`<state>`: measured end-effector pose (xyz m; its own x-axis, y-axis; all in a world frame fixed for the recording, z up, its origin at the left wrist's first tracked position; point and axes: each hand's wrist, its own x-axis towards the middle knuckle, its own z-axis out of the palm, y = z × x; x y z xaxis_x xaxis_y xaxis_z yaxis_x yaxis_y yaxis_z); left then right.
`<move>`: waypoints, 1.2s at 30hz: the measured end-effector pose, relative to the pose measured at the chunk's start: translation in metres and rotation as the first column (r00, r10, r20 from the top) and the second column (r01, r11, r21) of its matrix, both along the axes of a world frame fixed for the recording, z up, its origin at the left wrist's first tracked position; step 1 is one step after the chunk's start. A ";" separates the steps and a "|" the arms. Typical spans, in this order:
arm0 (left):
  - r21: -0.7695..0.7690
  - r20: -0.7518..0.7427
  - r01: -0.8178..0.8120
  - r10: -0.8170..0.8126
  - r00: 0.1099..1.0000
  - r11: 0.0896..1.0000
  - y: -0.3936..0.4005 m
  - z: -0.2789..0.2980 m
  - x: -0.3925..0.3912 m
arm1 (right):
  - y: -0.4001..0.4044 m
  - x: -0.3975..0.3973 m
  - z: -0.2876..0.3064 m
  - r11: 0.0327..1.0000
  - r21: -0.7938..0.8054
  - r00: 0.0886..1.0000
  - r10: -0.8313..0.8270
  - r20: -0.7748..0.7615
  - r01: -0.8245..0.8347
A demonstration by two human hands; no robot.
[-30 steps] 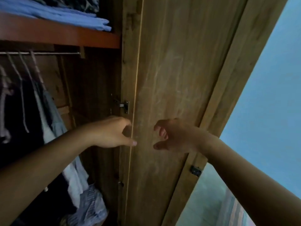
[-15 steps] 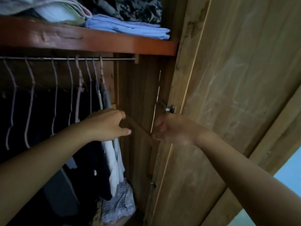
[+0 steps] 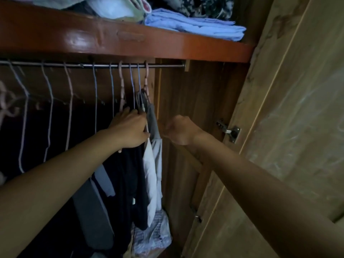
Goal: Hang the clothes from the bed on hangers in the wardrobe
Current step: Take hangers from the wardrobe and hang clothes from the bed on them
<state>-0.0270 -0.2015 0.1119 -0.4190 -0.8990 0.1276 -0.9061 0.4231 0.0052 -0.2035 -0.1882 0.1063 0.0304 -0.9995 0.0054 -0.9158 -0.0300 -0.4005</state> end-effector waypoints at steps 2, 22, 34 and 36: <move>-0.027 -0.014 0.006 -0.006 1.000 1.000 -0.013 -0.003 0.001 | -0.021 0.011 -0.002 0.999 -0.020 0.998 -0.033 0.047 0.034; -0.135 -0.186 0.057 -0.082 0.979 0.989 -0.051 -0.007 0.013 | -0.088 0.044 -0.008 0.907 -0.258 0.931 -0.275 0.240 0.334; -0.139 -0.241 0.055 -0.087 0.967 0.989 -0.037 -0.003 -0.006 | -0.037 -0.014 -0.006 0.897 -0.292 0.928 -0.257 0.270 0.333; -0.146 -0.250 0.037 -0.073 0.965 0.989 -0.031 -0.003 -0.012 | -0.021 -0.024 -0.009 0.894 -0.298 0.928 -0.257 0.271 0.334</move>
